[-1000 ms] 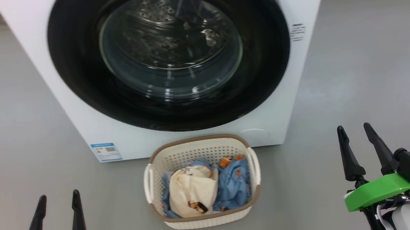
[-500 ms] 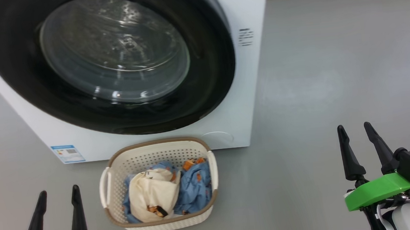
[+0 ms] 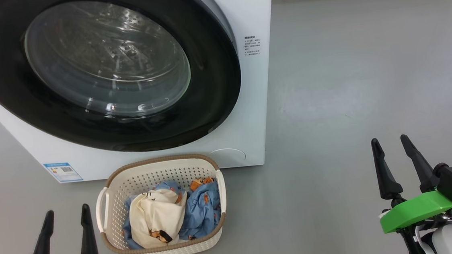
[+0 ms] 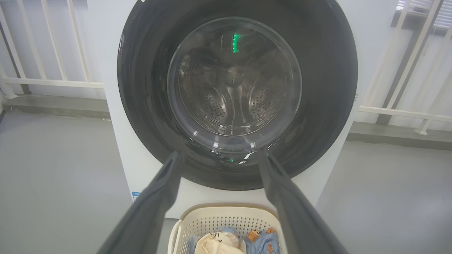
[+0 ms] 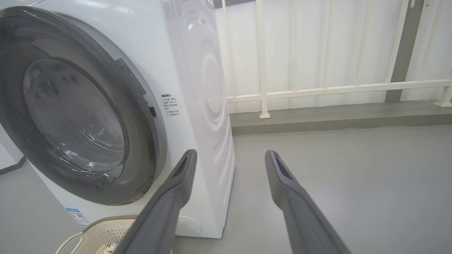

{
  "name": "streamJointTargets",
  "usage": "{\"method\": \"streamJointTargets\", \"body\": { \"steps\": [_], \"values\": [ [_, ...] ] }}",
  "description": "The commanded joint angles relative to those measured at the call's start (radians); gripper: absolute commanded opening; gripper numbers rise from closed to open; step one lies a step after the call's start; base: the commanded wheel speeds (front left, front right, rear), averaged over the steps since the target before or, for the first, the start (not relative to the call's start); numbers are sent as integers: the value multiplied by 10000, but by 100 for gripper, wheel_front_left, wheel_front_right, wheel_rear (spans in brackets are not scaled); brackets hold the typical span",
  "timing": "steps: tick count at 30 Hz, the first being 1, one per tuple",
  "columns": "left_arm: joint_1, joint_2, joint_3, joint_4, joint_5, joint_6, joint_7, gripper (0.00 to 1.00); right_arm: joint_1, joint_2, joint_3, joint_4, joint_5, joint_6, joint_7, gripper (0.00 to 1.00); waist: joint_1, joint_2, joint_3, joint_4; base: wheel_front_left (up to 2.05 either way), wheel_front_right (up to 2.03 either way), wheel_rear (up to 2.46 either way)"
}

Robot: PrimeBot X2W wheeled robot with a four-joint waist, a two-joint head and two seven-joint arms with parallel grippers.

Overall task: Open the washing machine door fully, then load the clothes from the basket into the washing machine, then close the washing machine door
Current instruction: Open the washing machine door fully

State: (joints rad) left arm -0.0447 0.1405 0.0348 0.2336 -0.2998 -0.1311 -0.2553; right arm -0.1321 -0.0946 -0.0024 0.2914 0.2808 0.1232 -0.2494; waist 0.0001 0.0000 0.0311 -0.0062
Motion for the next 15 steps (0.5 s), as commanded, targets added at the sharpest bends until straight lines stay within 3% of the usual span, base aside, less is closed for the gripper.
{"method": "streamJointTargets", "body": {
  "steps": [1,7,8,10,15],
  "values": [
    [-425,246,283,-181,-62,6,-65,100,-218,-52,215,-223,-61,75,-124,100,-1,0,2,6,0,0,0],
    [-381,133,210,-192,-107,5,-65,100,-337,-24,273,-183,70,75,-124,100,-1,0,23,56,0,0,0],
    [-360,95,200,-192,-115,5,-65,100,-385,-11,311,-172,147,75,-124,55,-1,0,22,67,0,0,0],
    [-319,16,191,-190,-132,5,-65,100,-516,23,364,-145,365,75,-124,0,-1,0,42,95,0,0,0],
    [-321,-121,151,-198,-143,5,-65,100,-1074,177,300,-341,1233,75,-124,0,-1,0,175,234,0,0,0]
  ]
}}
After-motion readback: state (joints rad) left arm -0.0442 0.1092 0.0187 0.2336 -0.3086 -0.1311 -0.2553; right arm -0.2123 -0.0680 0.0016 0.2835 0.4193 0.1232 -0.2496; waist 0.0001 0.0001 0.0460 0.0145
